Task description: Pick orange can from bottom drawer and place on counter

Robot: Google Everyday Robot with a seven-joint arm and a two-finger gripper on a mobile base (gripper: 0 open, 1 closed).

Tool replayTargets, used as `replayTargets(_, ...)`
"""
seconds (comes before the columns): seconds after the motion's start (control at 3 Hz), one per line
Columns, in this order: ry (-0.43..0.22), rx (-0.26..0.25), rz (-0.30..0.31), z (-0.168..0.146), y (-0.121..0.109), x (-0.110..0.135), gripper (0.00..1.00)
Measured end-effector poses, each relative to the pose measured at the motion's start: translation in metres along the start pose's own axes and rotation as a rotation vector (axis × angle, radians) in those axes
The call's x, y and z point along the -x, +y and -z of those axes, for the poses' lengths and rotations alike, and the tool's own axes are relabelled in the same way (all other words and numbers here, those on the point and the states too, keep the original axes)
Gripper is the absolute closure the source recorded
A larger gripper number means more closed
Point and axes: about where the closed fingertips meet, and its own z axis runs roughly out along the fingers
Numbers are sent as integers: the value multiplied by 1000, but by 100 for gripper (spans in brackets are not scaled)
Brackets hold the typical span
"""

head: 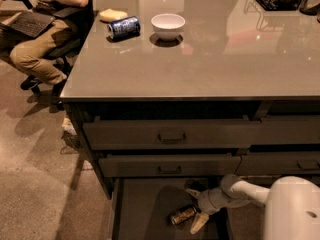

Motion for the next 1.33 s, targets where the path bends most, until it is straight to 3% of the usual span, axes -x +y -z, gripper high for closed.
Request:
replayTargets(0.33,24,48,16,-25,-7,-2,0)
replayTargets(1.0,56,119,-18,-67,-12,-21,0)
replayTargets(1.33,62,139,-47,-86,-10,-35,19)
